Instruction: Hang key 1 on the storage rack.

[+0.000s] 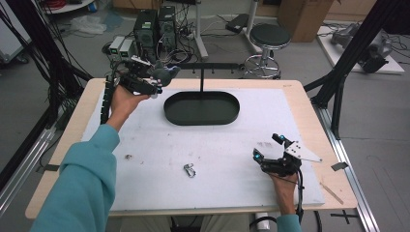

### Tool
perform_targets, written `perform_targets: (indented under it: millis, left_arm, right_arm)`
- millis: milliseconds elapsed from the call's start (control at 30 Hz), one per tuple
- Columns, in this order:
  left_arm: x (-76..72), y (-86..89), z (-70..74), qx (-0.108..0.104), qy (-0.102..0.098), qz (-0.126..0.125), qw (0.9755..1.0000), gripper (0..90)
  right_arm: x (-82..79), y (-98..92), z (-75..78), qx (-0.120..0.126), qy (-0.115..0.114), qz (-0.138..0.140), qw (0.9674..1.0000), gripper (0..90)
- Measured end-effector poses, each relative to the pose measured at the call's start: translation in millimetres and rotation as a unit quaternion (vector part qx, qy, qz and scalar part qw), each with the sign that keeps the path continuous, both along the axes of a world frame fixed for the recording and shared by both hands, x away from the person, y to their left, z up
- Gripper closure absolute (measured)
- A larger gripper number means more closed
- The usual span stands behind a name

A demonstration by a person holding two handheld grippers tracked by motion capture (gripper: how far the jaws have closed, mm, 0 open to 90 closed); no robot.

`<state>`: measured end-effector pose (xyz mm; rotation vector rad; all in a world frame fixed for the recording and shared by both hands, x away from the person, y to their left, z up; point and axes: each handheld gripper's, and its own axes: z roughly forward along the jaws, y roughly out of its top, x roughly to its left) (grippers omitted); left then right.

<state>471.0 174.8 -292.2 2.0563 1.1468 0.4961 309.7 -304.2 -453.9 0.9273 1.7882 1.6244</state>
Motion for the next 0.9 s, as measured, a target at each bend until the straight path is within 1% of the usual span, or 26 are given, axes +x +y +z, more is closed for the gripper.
perform_targets:
  millis: [67, 133, 200, 233, 333, 567, 700, 800, 867, 900]
  left_arm:
    - [-1.0, 0.7, -1.7, 0.001, -0.001, -0.002, 1.0, 52.4]
    - [-1.6, 0.5, -4.8, 0.006, 0.004, -0.002, 1.0, 52.4]
    - [-1.9, -0.1, -8.4, 0.021, 0.007, -0.002, 0.9998, 52.4]
    - [-1.8, -0.1, -10.3, 0.022, 0.009, -0.002, 0.9997, 52.4]
    - [-0.1, -1.0, -15.6, 0.023, 0.014, -0.002, 0.9996, 52.4]
    - [5.4, -6.1, -23.6, 0.027, 0.019, -0.004, 0.9994, 52.4]
    - [7.4, -10.2, -29.5, 0.028, 0.02, -0.004, 0.9994, 52.4]
    - [10.2, -13.5, -33.8, 0.032, 0.022, -0.004, 0.9992, 52.4]
    - [11.6, -14.8, -35.2, 0.028, 0.02, -0.002, 0.9994, 52.4]
    - [12.9, -15.2, -36.2, 0.029, 0.019, -0.003, 0.9994, 52.4]
  right_arm:
    - [0.5, -0.2, 0.0, -0.001, -0.002, 0.0, 1.0, 1.2]
    - [0.5, -0.3, 0.0, -0.001, -0.003, 0.0, 1.0, 1.2]
    - [0.3, -0.2, 0.0, -0.001, -0.002, 0.0, 1.0, 1.2]
    - [0.0, 0.0, 0.0, -0.001, 0.0, 0.0, 1.0, 1.2]
    - [0.0, -0.1, 0.0, -0.003, -0.001, 0.0, 1.0, 1.2]
    - [0.0, -0.1, 0.0, -0.002, -0.001, 0.0, 1.0, 1.2]
    - [0.0, -0.1, 0.0, -0.003, -0.002, 0.001, 1.0, 1.2]
    - [0.0, -0.1, 0.0, -0.001, -0.001, 0.0, 1.0, 1.2]
    - [0.0, -0.1, 0.0, -0.001, -0.001, 0.0, 1.0, 1.2]
    - [0.0, -0.1, 0.0, -0.001, -0.001, 0.0, 1.0, 1.2]
